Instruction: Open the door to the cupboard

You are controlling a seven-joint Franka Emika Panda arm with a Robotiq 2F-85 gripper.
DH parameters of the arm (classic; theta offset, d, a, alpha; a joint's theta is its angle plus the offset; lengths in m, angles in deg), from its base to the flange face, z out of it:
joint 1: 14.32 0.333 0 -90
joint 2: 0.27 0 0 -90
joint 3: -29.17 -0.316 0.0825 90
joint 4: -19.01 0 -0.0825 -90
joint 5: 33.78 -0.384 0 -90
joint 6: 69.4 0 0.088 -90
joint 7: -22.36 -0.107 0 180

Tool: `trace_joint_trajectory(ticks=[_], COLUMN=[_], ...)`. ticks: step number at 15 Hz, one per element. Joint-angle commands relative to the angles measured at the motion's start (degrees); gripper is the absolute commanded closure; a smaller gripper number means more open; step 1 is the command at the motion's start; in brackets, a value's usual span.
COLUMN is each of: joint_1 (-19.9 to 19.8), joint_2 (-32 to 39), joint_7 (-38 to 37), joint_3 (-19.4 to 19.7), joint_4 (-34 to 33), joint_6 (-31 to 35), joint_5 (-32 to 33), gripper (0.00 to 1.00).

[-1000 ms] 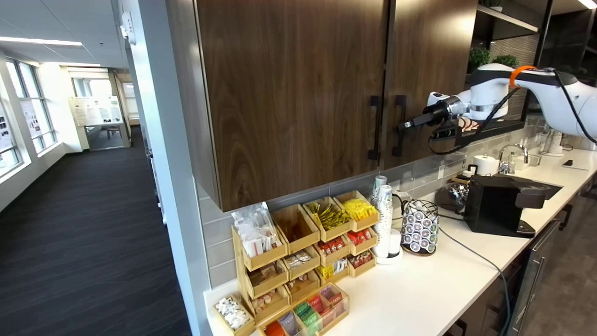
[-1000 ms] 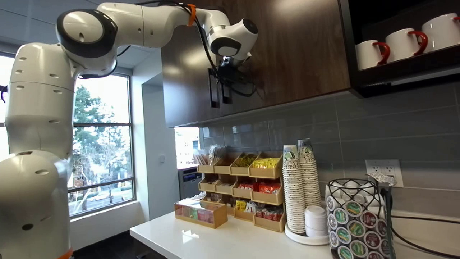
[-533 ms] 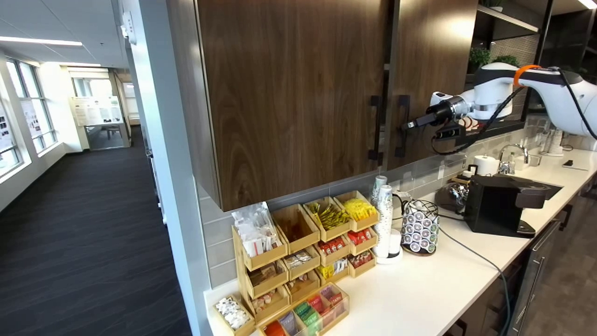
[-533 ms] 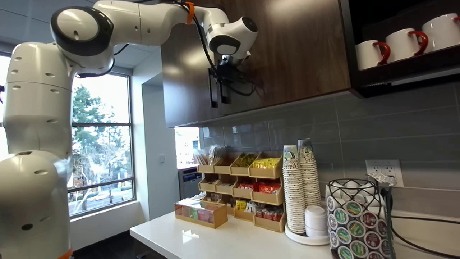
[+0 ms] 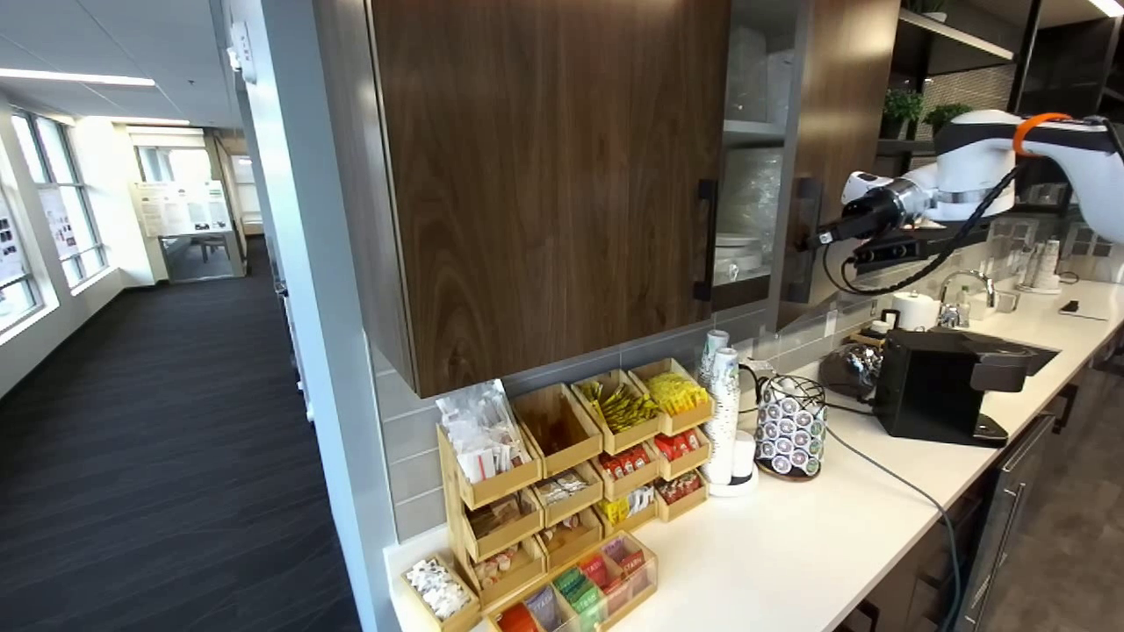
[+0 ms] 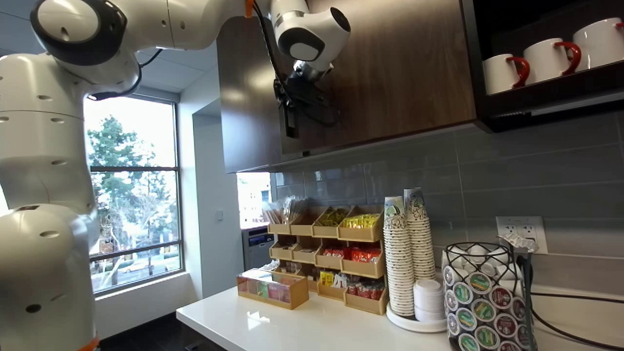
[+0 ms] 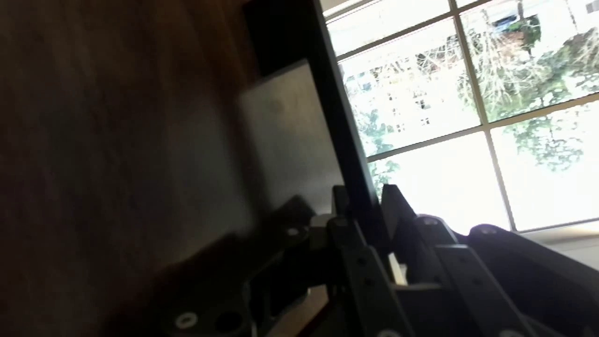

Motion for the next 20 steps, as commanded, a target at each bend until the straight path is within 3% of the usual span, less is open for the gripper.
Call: trace_joint_trajectory(ticks=[1,11,20], joint_1=[-1.4,-5.1,-6.6], joint_2=[-5.7,-11.6,-12.5], joint_7=[0.6,1.7,2.2], joint_3=[2.3,8.6,11.2], joint_4=[4.4,6.5,5.9], joint_6=[-8.8,-20.9,-23.2], joint_5=[1.3,9.7,12.3], gripper=[0.95,0.95,0.95])
